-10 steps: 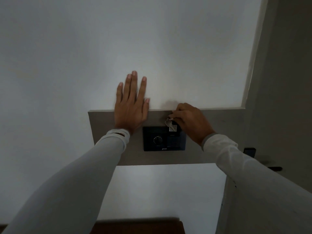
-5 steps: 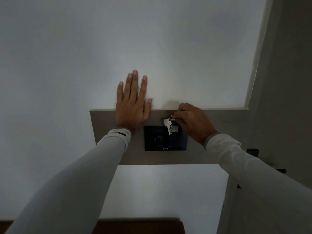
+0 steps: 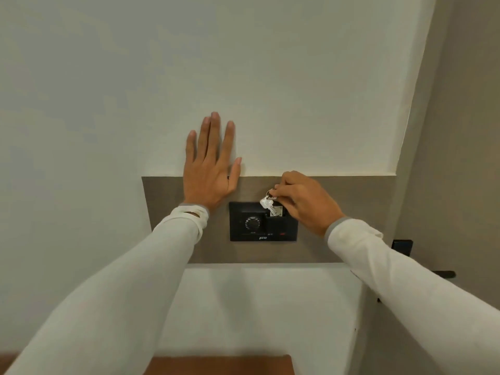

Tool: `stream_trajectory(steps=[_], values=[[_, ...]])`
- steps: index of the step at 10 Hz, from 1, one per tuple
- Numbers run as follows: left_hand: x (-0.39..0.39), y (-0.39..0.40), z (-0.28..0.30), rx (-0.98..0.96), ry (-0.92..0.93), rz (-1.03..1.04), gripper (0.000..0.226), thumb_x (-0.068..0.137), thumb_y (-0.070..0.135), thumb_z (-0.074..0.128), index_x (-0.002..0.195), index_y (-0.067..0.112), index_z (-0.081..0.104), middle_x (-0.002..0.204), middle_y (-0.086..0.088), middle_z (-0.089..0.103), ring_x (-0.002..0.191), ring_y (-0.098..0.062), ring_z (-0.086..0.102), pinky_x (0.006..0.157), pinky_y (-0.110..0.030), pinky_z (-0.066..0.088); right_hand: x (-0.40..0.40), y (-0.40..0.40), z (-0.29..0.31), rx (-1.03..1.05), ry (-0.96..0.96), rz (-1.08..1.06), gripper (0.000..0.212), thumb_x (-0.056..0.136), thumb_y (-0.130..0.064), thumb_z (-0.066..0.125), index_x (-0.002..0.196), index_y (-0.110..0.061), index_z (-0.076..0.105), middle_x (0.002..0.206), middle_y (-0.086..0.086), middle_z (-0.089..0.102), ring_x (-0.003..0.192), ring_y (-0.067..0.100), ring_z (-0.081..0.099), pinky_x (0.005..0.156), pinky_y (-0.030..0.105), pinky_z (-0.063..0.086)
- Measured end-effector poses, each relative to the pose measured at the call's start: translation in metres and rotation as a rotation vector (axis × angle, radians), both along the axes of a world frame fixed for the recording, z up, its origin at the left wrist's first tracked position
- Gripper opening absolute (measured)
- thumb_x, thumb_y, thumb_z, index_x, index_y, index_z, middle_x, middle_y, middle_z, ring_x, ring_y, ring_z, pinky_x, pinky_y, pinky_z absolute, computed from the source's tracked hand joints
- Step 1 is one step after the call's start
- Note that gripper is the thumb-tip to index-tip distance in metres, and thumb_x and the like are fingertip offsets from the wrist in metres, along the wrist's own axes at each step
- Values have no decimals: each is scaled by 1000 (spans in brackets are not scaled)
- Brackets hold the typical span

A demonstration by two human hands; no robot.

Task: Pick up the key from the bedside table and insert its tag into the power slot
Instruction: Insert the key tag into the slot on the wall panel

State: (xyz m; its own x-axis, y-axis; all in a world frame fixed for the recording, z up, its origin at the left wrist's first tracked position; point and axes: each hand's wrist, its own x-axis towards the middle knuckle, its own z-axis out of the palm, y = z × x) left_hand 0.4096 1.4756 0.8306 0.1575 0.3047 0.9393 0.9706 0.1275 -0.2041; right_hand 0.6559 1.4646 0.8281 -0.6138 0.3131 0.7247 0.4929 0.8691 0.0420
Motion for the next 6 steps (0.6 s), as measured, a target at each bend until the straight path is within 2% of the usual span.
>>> stream_trajectory(steps=[3,4,5,6], values=[[5,-8,3,-80,-21,32,71,109,52,14,168,11,13,175,-25,15,163,-40,13,132,-59,18,0,-4,-1,98,-42,-67,15,94,-4,64,92,5,75,82,19,64,80,37,64,59,44,56],[8,-16,4,-120,-37,38,71,111,52,20,167,9,16,174,-26,15,163,-39,14,131,-58,23,1,-7,2,112,-119,-129,15,90,1,66,103,2,74,90,18,66,89,38,65,64,43,56],[12,-32,-1,-153,-49,22,73,109,51,26,167,8,18,174,-25,15,163,-37,16,131,-56,26,4,-12,2,128,-220,-161,31,80,8,70,109,-1,72,99,17,68,93,37,66,65,42,58],[11,-54,-6,-168,-46,23,73,109,53,26,168,11,16,175,-23,14,163,-34,15,131,-56,25,7,-21,9,196,-238,-187,45,80,1,65,124,-5,64,111,14,69,96,36,64,72,44,57]])
